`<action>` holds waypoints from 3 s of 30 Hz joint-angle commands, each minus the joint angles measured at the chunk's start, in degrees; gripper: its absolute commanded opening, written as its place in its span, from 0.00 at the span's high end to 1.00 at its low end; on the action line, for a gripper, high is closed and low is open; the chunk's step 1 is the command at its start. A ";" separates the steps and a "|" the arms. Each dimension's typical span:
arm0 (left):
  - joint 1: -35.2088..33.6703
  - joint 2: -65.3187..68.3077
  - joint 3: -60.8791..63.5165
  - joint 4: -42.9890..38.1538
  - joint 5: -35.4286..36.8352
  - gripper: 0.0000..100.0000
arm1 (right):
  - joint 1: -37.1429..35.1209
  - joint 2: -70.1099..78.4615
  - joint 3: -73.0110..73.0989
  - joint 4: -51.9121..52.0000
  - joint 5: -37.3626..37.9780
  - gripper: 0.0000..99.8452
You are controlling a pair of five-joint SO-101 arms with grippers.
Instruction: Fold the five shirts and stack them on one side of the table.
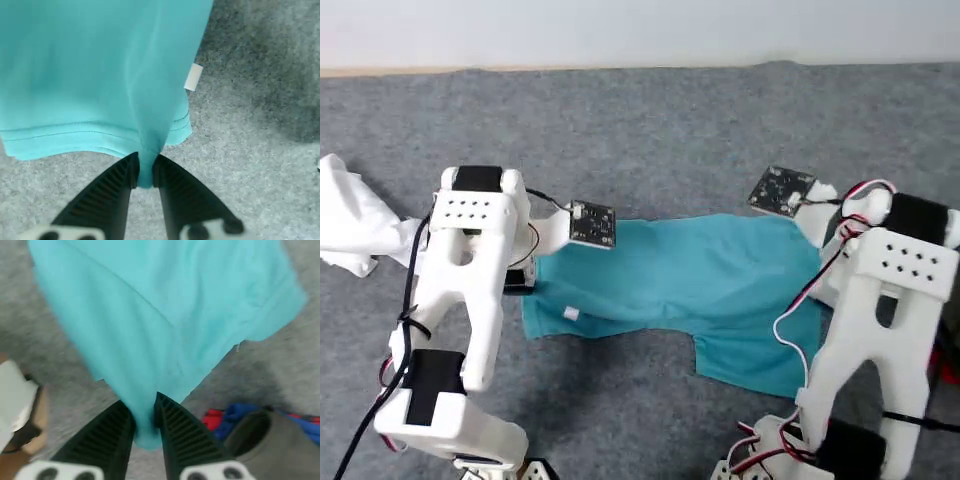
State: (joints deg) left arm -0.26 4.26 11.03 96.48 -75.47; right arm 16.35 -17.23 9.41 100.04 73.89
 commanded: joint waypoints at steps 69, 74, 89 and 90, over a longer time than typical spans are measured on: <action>-0.09 -2.64 15.52 -31.82 11.34 1.00 | -4.00 31.60 6.33 -54.73 -26.73 0.81; -0.09 -2.99 15.08 -27.78 8.44 1.00 | -0.92 40.48 -8.09 -53.23 -26.73 0.81; -2.20 -3.16 14.81 -20.92 4.48 0.91 | -1.10 45.32 -32.00 -24.04 -29.19 0.73; -3.08 -3.16 14.20 -21.01 5.63 0.87 | -1.10 44.70 -33.58 -22.20 -30.51 0.72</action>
State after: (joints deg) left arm -1.58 4.26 26.86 74.77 -72.22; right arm 14.77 30.24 -18.20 72.53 46.37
